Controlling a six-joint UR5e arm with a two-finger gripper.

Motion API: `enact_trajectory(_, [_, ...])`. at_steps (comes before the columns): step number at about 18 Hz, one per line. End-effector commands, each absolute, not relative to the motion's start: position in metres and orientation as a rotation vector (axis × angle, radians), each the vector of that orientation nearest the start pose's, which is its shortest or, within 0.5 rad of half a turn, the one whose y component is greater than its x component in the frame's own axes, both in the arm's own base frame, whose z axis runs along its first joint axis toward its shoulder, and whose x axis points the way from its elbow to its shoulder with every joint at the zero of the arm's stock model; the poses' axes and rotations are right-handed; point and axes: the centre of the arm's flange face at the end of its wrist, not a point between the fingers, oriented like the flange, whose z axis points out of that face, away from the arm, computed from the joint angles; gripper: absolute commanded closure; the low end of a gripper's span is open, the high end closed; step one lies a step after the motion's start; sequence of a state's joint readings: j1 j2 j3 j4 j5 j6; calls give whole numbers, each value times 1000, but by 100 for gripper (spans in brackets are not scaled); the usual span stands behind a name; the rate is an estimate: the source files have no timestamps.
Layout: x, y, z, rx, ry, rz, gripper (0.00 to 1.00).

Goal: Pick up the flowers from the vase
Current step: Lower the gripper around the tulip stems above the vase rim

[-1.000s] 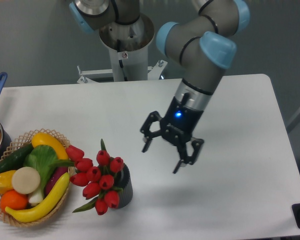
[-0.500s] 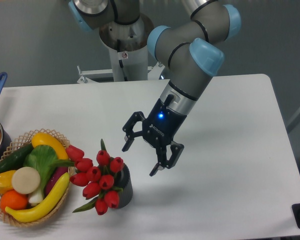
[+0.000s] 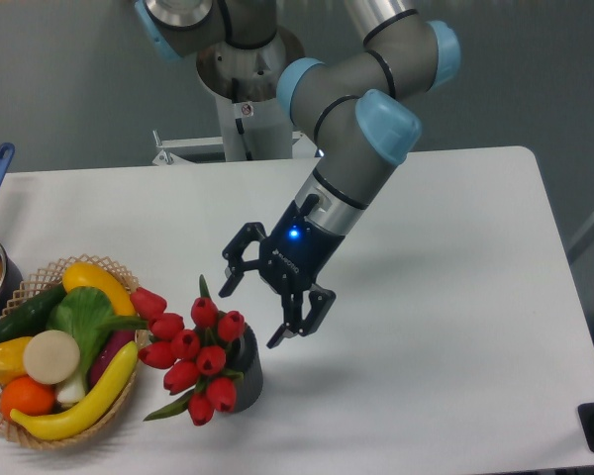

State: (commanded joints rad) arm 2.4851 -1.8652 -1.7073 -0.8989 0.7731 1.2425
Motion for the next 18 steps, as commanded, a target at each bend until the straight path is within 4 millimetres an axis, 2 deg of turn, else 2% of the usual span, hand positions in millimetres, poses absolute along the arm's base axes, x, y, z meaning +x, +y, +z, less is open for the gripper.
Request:
enact_trajectory(3, [-339, 531, 354, -2267, 507, -239, 0])
enact_trajectory(7, [-336, 531, 344, -2264, 501, -269, 0])
enact_trajectory(15, [-338, 545, 341, -2196, 506, -300, 0])
enact_trajectory(18, [-341, 550, 331, -2191, 511, -297, 0])
